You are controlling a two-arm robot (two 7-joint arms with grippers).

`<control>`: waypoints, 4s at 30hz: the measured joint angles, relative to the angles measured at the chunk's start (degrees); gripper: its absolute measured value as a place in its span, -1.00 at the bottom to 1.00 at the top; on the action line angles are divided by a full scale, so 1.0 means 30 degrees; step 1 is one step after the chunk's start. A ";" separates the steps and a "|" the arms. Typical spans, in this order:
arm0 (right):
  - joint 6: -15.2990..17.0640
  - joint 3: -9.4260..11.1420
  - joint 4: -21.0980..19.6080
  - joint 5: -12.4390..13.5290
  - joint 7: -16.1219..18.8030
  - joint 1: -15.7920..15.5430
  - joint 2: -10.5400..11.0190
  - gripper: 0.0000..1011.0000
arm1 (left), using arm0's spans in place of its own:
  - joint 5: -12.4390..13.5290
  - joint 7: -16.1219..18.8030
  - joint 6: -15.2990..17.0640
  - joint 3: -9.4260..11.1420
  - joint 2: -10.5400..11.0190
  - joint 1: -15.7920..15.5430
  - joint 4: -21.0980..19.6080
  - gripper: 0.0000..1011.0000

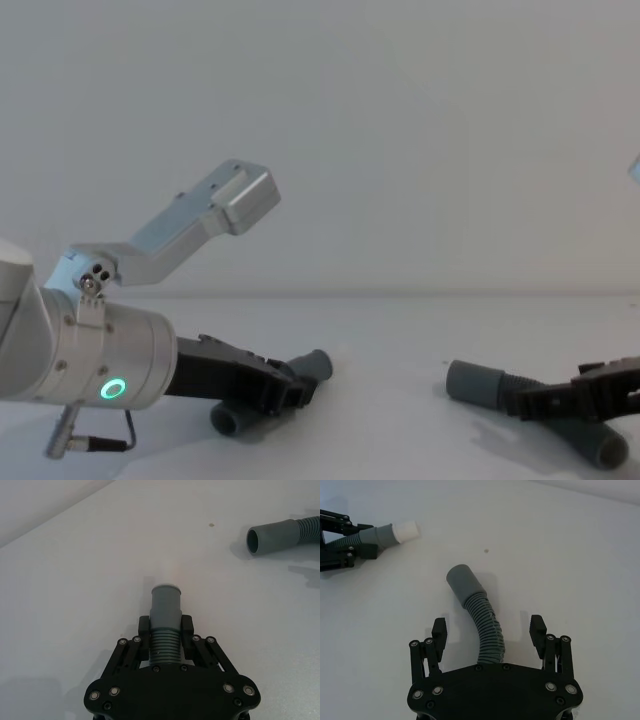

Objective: Use both hands to pick up one end of the pipe from the table, align the ends, and insert them.

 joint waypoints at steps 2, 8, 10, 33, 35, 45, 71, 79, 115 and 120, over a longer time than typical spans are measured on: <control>0.0128 0.0021 0.0044 0.0000 0.0003 0.0004 -0.0057 0.98 | -0.0001 -0.0001 0.0000 0.0000 0.0000 0.0001 -0.0001 -0.32; 0.0335 0.0057 0.0137 -0.0040 -0.0015 0.0020 -0.0233 0.98 | -0.0001 0.0000 -0.0001 0.0000 0.0000 0.0000 -0.0001 -0.32; 0.0381 0.0060 0.0155 -0.0056 -0.0023 0.0026 -0.0276 0.98 | -0.0001 0.0000 -0.0001 -0.0001 -0.0001 0.0001 -0.0001 -0.32; 0.1081 0.0086 0.0285 -0.0444 -0.0248 0.0074 -0.0831 0.98 | -0.0001 0.0000 -0.0001 0.0000 0.0000 0.0001 -0.0001 -0.32; 0.1133 0.0090 0.0292 -0.0507 -0.0279 0.0074 -0.0871 0.98 | 0.0000 -0.0001 0.0000 -0.0001 0.0000 0.0000 -0.0001 -0.32; 0.1245 0.0117 0.0316 -0.0658 -0.0340 0.0076 -0.0976 0.68 | 0.0000 -0.0001 -0.0001 -0.0001 0.0000 0.0000 -0.0001 -0.32; 0.1309 0.0119 0.0328 -0.0745 -0.0392 0.0078 -0.1043 -0.66 | 0.0000 0.0000 0.0000 0.0000 0.0000 0.0000 -0.0001 -0.32; 0.1315 0.0119 0.0328 -0.0758 -0.0391 0.0073 -0.1048 -0.67 | 0.0034 -0.0018 -0.0003 0.0014 0.0000 -0.0025 0.0013 -0.32; -0.3867 0.1575 -0.0282 0.1810 0.5782 -0.0034 0.1884 -0.69 | 0.0722 -0.4053 -0.2522 0.1219 0.1509 -0.2858 -0.0797 -0.32; -0.4910 0.1729 -0.0047 0.2105 0.6976 -0.0049 0.2555 -0.69 | 0.0411 -0.5114 -0.2628 0.1411 0.1885 -0.3223 -0.0944 -0.32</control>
